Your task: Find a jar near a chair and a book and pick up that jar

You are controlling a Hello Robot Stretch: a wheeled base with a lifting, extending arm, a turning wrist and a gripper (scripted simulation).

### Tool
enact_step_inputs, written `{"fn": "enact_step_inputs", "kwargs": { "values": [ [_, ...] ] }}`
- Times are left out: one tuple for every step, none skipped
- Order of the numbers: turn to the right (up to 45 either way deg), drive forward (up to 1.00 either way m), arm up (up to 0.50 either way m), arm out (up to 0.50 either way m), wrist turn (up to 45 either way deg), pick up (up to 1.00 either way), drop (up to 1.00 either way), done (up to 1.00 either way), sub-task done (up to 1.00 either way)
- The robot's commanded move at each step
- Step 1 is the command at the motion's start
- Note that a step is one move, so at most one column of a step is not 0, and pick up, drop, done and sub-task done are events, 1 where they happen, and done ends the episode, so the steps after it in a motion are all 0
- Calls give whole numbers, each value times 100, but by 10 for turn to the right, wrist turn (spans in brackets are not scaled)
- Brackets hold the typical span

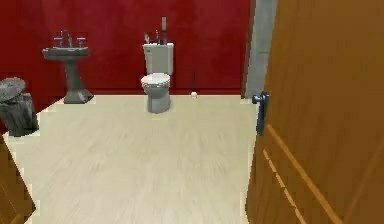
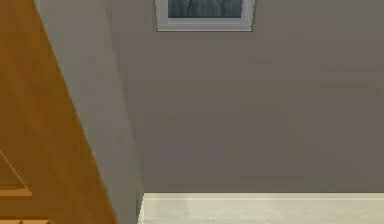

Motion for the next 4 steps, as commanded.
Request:
{"fn": "enact_step_inputs", "kwargs": {
  "values": [
    [-450, 0, 0, 0, 0, 0, 0, 0, 0],
    [-450, 0, 0, 0, 0, 0, 0, 0, 0],
    [-450, 0, 0, 0, 0, 0, 0, 0, 0],
    [-90, 0, 0, 0, 0, 0, 0, 0, 0]
  ]
}}
